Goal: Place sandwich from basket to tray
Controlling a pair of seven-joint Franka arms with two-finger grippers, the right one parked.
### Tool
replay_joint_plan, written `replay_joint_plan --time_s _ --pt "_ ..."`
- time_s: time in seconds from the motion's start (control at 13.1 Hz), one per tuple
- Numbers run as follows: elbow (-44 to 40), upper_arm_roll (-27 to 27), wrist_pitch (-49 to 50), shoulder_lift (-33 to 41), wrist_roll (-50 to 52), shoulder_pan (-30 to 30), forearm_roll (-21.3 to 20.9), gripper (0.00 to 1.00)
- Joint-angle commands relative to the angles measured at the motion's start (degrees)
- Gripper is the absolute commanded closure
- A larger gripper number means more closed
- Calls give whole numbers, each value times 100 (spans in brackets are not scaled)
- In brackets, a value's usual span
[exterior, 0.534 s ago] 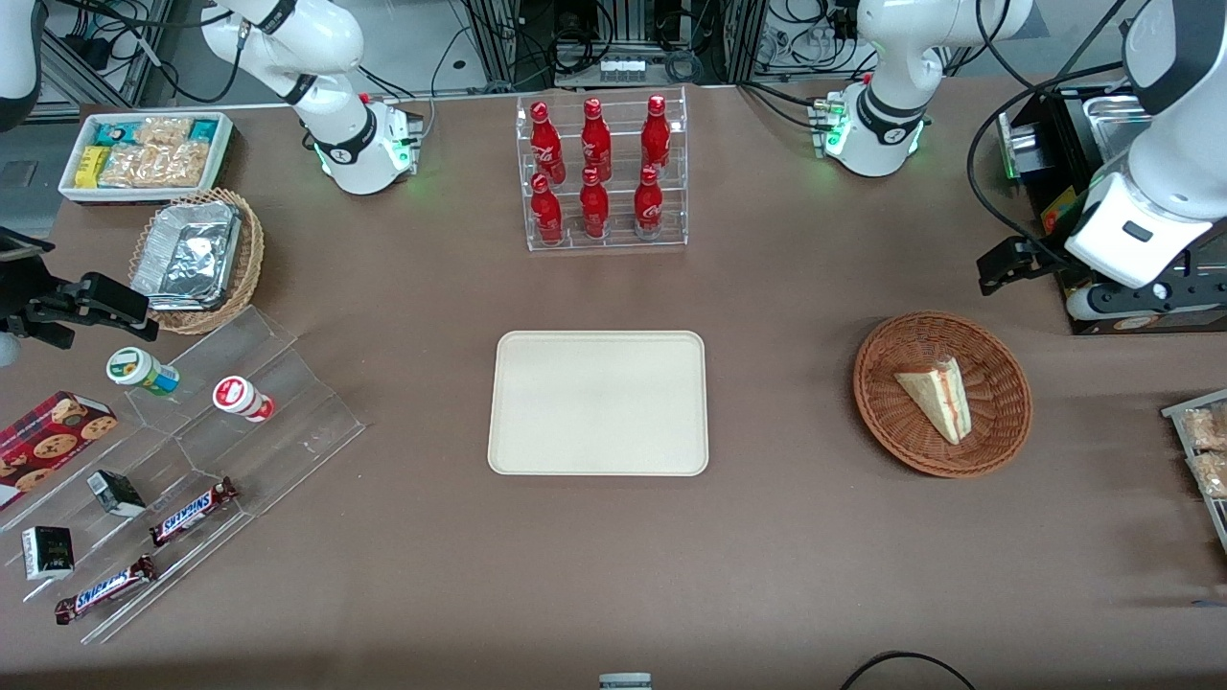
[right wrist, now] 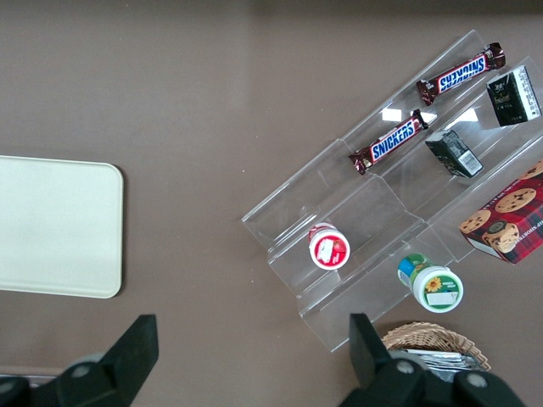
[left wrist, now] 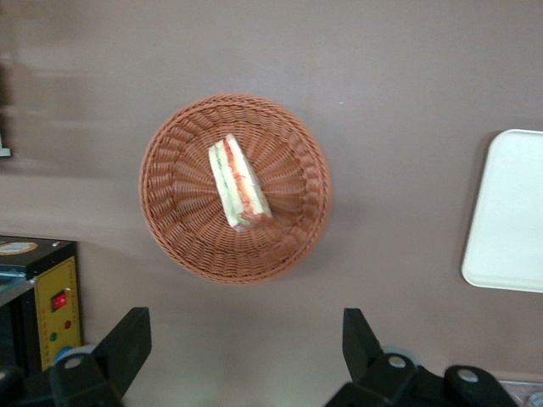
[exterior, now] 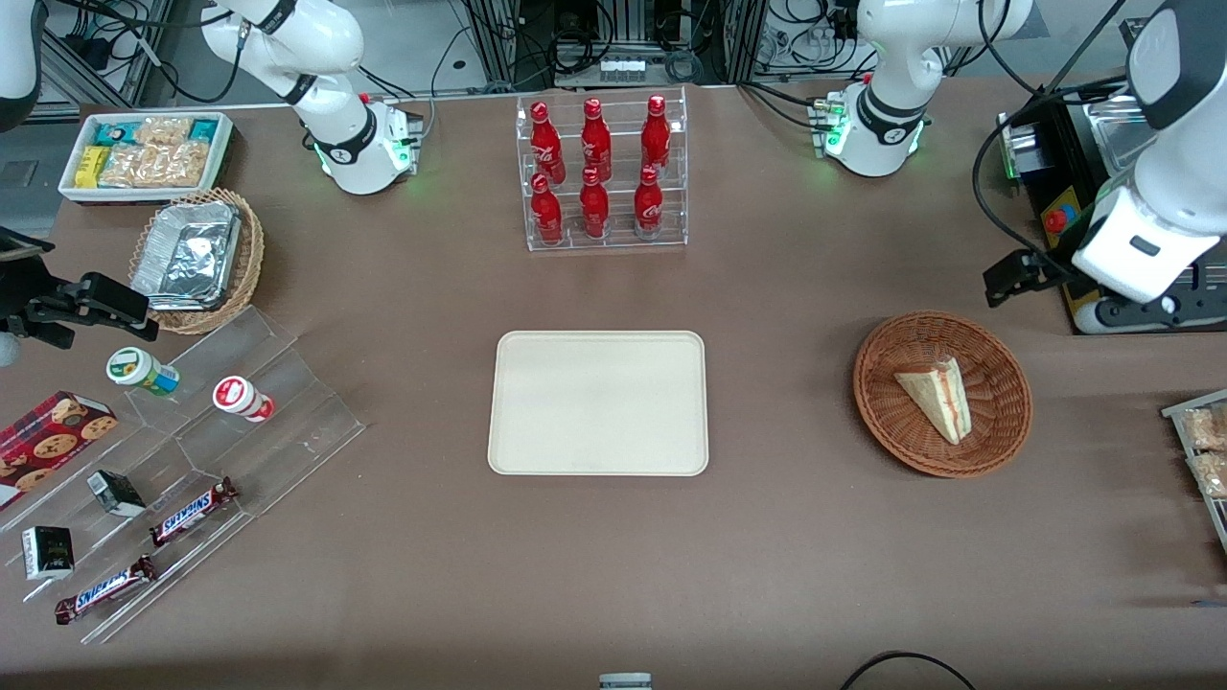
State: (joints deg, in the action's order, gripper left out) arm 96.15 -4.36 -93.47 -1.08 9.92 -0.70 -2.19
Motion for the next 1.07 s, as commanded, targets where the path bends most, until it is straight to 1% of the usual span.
replay_joint_plan --time_s 0.0,0.08,0.15,0.38,0.46,0.69,0.76,0.99 --pt "-246 41 -74 -488 45 305 -54 0" --pt "-202 41 -258 -612 97 455 -36 0" --pt "-80 41 -468 -674 263 482 -36 0" --pt "447 58 -1111 -805 1037 561 -27 0" --pt "475 58 -1234 -937 1256 527 -1 0" --pt "606 50 -1787 -1315 2589 325 -35 0" --pt "738 50 -2015 -1351 2811 255 -53 0" --pt "1501 50 -2990 -1299 3085 228 -114 0"
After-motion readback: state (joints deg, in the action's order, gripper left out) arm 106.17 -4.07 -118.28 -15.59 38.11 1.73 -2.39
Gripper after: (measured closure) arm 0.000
